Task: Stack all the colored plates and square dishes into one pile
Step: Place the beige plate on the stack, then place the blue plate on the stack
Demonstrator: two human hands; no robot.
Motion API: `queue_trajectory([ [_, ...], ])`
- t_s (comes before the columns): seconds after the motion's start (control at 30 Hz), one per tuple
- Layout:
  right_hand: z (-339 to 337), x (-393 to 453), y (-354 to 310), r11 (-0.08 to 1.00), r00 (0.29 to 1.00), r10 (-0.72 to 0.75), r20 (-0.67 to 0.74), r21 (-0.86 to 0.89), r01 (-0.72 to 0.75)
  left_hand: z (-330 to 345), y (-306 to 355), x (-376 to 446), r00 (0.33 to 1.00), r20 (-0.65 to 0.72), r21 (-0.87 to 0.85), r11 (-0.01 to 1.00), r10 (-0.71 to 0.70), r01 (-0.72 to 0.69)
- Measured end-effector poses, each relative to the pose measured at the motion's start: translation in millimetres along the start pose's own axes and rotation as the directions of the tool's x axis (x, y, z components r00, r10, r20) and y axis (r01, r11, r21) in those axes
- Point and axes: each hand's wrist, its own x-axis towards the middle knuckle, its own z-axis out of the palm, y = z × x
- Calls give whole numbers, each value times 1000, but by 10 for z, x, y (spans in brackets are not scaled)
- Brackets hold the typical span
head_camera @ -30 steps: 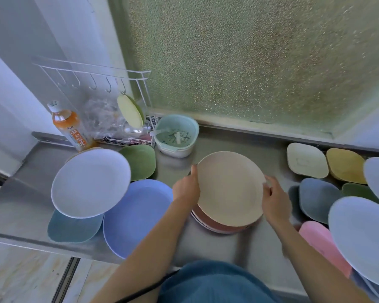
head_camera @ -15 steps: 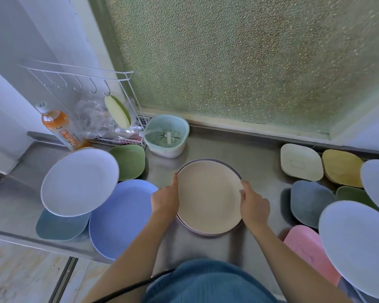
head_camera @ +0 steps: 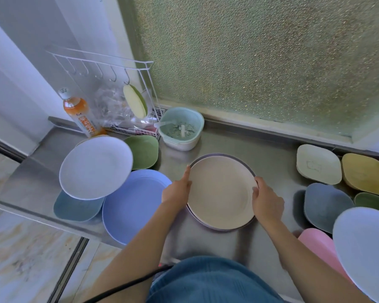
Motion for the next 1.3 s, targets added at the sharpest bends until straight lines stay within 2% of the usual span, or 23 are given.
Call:
queue_trajectory([
  [0.1, -3, -14, -190, 996, 992, -78, -97, -55, 73, -14, -210, -152, 989, -148, -8, 1000, -16, 15],
  [0.2, 89, -38, -711, 957, 950, -290, -112, -17, 290, -75, -530, -329, 921, -356, -112, 985, -161, 129],
  [0.27, 187, -92, -1155, 888, 884, -457, -103, 8, 460, -118, -802, -435, 876, -388, -198, 954, -287, 225],
  [0.33, 277, -170, -1573, 808, 809, -588, -32, 37, 588, -156, -1084, -558, 835, -379, -243, 914, -398, 325],
  [0.43, 407, -246, -2002, 733, 730, -674, 108, -17, 680, -190, -1437, -687, 779, -375, -276, 862, -503, 424],
  [0.53, 528, -256, -2171, 724, 756, -605, 251, -220, 653, -205, -1616, -749, 766, -297, -235, 821, -570, 520],
  [0.67, 673, -288, -2199, 746, 805, -504, 315, -310, 589, -203, -1739, -750, 787, -237, -297, 814, -569, 499],
  [0.8, 702, -296, -2197, 785, 815, -513, 271, -236, 573, -264, -1791, -766, 820, -127, -400, 785, -559, 473],
  [0.9, 651, -230, -2262, 843, 834, -494, 246, -100, 528, -273, -1874, -766, 813, -144, -508, 747, -564, 428],
  [1.03, 478, -14, -2302, 906, 846, -422, 326, 130, 402, -357, -1838, -744, 813, -132, -636, 677, -567, 369],
  [1.17, 211, 167, -2227, 921, 857, -385, 344, 82, 381, -476, -1635, -685, 840, -126, -699, 648, -527, 302],
  [1.3, 33, 376, -1851, 965, 901, -259, 350, 127, 228, -542, -1247, -542, 888, -141, -725, 657, -437, 208],
])
